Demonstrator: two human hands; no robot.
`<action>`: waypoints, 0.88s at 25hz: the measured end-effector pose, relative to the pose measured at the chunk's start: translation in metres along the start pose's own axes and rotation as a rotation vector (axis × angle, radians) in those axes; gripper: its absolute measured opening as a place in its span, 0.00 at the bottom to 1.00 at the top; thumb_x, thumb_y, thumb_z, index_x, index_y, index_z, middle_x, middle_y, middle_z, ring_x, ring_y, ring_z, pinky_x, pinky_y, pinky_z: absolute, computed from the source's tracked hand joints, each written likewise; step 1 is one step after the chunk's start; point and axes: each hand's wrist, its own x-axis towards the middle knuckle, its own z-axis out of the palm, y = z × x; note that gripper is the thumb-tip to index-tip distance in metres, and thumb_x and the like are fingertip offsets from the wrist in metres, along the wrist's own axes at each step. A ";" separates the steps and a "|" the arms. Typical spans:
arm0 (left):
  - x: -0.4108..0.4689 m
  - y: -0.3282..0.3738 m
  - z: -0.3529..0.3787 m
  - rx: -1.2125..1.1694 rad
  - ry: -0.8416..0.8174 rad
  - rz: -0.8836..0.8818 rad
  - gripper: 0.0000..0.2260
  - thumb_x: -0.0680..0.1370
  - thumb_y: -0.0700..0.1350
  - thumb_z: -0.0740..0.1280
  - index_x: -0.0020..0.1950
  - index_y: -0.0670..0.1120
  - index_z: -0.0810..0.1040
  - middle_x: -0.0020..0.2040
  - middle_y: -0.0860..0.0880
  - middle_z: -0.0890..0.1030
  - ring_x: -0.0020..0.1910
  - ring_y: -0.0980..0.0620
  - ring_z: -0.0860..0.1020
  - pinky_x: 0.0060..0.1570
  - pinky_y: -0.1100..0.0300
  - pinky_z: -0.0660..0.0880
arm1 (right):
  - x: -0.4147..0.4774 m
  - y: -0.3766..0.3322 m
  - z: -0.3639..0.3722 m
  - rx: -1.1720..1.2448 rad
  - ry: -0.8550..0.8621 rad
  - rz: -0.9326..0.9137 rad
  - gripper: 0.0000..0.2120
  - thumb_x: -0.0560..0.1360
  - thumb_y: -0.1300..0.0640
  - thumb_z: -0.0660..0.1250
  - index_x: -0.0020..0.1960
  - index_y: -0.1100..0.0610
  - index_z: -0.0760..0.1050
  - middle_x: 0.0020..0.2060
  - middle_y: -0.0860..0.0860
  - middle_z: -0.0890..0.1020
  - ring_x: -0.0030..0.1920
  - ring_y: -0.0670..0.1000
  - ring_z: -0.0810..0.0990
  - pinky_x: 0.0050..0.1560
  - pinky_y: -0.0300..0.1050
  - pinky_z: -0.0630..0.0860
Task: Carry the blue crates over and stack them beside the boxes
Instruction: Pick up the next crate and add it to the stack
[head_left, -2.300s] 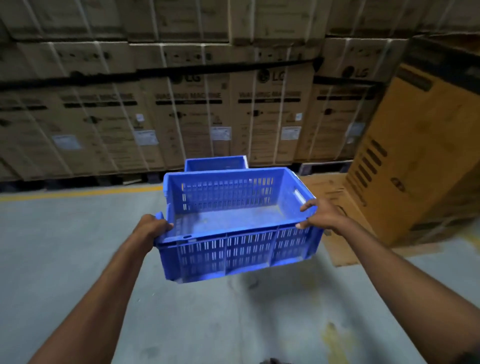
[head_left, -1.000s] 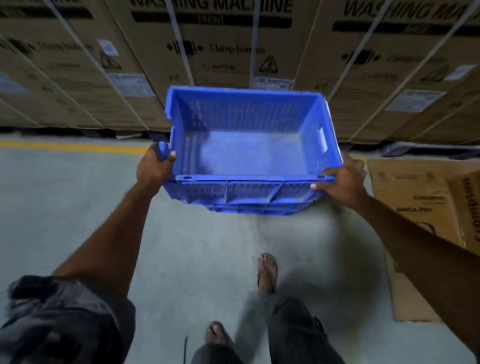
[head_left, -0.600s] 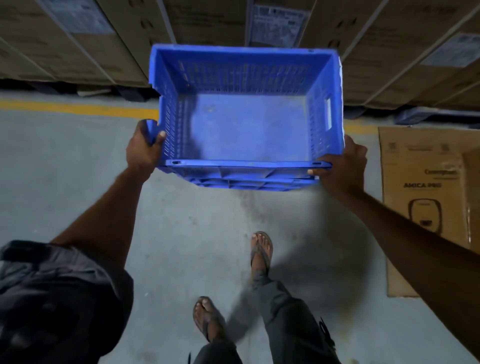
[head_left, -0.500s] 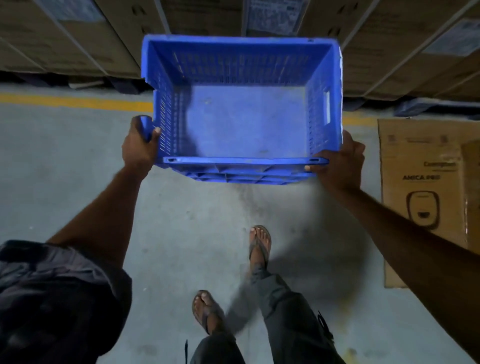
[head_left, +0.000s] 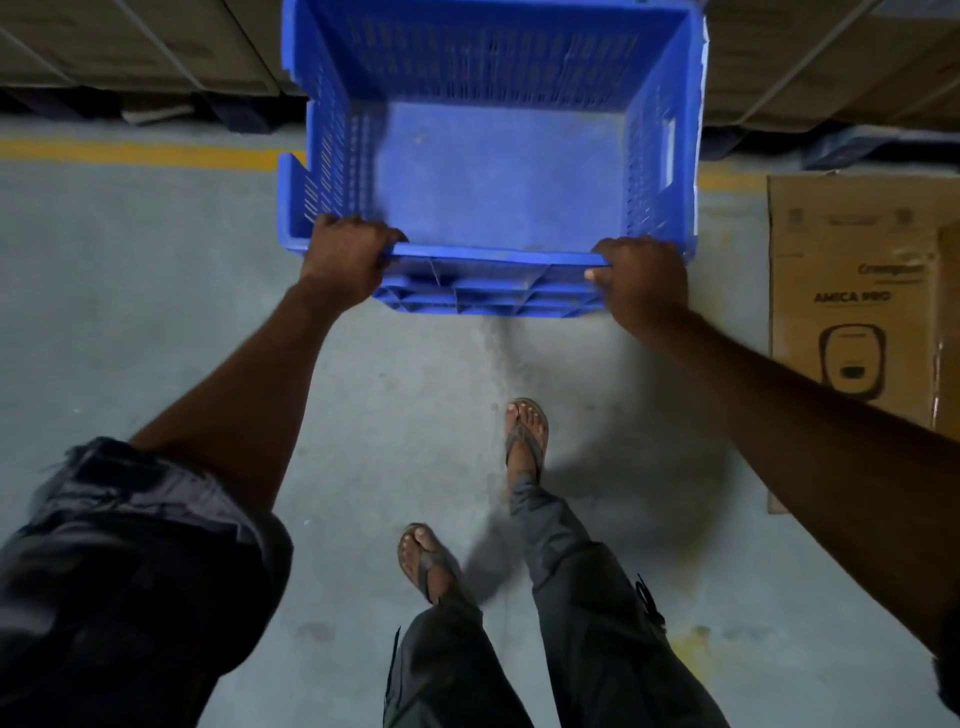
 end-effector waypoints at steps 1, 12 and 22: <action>0.000 0.004 -0.002 -0.007 -0.017 -0.025 0.10 0.76 0.48 0.69 0.57 0.51 0.81 0.48 0.42 0.84 0.50 0.38 0.81 0.56 0.46 0.70 | 0.000 0.003 0.001 0.028 -0.010 0.000 0.09 0.76 0.52 0.68 0.50 0.57 0.78 0.44 0.59 0.83 0.48 0.63 0.78 0.48 0.54 0.73; 0.002 0.015 -0.006 0.002 -0.037 -0.055 0.08 0.76 0.46 0.69 0.54 0.48 0.82 0.45 0.39 0.83 0.46 0.35 0.81 0.44 0.48 0.75 | 0.008 0.025 -0.012 0.158 -0.173 -0.133 0.13 0.77 0.47 0.62 0.56 0.54 0.76 0.46 0.62 0.81 0.51 0.64 0.78 0.51 0.56 0.76; 0.002 0.027 -0.022 -0.010 0.002 -0.008 0.12 0.73 0.42 0.68 0.55 0.46 0.81 0.45 0.38 0.83 0.47 0.34 0.80 0.43 0.47 0.73 | 0.008 0.033 -0.018 0.057 -0.089 -0.175 0.09 0.79 0.50 0.64 0.53 0.56 0.74 0.45 0.62 0.81 0.49 0.65 0.78 0.48 0.57 0.77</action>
